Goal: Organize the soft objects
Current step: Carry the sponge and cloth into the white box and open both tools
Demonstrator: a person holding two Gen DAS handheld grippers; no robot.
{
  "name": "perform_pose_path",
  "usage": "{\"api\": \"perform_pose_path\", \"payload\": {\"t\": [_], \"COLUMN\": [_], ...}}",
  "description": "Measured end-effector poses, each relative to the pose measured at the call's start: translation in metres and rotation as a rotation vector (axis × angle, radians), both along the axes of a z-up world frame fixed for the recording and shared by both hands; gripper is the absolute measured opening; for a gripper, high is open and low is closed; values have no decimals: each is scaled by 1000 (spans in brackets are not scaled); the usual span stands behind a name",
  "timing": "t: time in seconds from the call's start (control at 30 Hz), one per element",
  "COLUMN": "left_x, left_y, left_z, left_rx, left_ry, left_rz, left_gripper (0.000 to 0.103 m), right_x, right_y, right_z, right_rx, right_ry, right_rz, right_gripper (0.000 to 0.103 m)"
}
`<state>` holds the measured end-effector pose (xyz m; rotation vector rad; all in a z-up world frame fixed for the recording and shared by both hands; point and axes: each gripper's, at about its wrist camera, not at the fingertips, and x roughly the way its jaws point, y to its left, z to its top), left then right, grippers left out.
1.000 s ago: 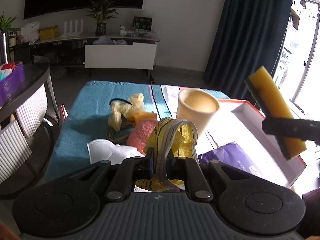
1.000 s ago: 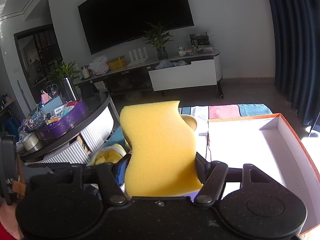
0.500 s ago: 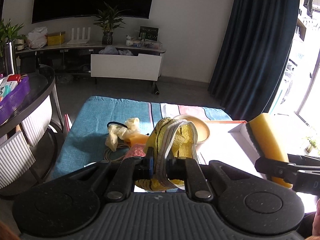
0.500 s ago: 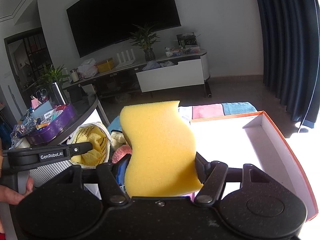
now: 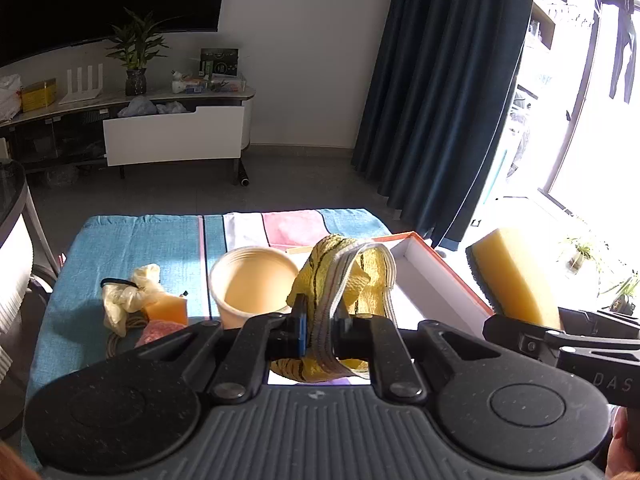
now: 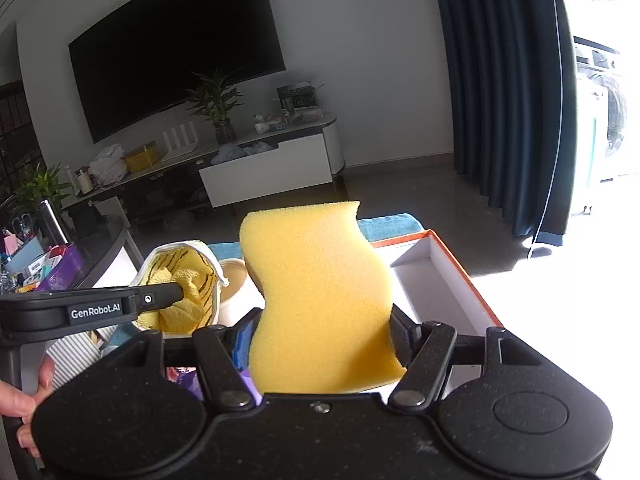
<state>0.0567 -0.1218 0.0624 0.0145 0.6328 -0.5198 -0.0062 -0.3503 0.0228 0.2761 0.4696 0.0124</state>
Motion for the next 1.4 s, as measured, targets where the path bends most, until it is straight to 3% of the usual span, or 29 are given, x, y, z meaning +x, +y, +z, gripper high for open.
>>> {"api": "perform_pose_path", "payload": {"t": [0.3,1.4], "left_x": [6,28], "left_y": [-18,-83], "left_z": [-10,-33], "left_rx": [-32,81], "left_ry": [28,90], "left_rz": [26,30], "left_gripper": [14,14], "right_x": [5,72], "right_y": [-26,-62], "right_z": [-8,-40], "right_rx": [-27,-20], "right_ry": [31,122], "right_rz": [-6,-3], "right_gripper": [77,78]}}
